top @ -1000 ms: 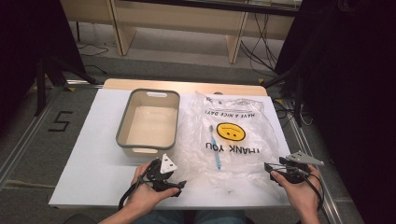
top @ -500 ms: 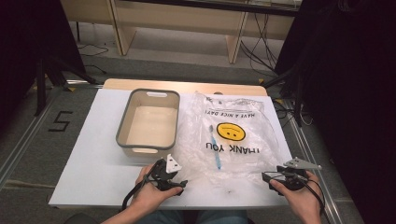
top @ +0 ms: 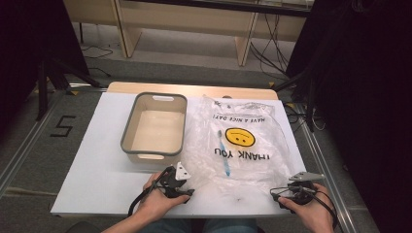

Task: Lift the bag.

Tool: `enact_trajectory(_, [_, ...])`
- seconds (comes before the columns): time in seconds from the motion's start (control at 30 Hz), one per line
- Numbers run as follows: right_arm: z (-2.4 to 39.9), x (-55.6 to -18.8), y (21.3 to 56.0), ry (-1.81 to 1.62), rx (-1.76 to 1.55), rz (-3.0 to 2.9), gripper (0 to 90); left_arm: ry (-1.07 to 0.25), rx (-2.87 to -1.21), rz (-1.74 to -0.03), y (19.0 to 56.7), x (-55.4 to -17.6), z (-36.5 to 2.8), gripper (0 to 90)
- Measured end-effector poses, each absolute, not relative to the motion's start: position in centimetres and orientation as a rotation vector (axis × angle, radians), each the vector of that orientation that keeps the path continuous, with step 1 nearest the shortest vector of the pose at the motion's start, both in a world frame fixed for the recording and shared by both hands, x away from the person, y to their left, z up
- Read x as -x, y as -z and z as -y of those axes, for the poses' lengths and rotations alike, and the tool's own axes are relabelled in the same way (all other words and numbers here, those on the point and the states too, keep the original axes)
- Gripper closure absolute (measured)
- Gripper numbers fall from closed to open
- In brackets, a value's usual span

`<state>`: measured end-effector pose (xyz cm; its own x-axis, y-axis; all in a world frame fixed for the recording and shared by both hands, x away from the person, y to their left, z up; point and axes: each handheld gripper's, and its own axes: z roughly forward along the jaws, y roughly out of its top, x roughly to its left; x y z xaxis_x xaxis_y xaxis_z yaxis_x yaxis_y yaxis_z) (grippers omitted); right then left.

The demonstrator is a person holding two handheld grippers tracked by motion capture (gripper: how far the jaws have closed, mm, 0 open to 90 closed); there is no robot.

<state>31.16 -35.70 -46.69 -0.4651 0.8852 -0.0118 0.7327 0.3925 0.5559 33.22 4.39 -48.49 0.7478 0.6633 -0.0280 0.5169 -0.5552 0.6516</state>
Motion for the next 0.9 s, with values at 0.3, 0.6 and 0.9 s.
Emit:
enact_trajectory(0.3, [35.7, -31.0, 46.9, -0.678, -1.385, -2.387, 40.1, -0.288, -2.316, -0.872, 48.3, -33.4, -3.9, 61.4])
enact_trajectory(0.6, [35.8, -31.2, 46.7, -0.678, -1.379, -2.392, 69.1, -0.272, -2.341, -0.84, 48.1, -33.3, -3.1, 82.2])
enact_trajectory(0.9, [36.2, -31.3, 46.6, -0.721, -1.446, -2.374, 89.5, -0.308, -2.277, -0.838, 47.4, -33.6, -3.8, 89.0])
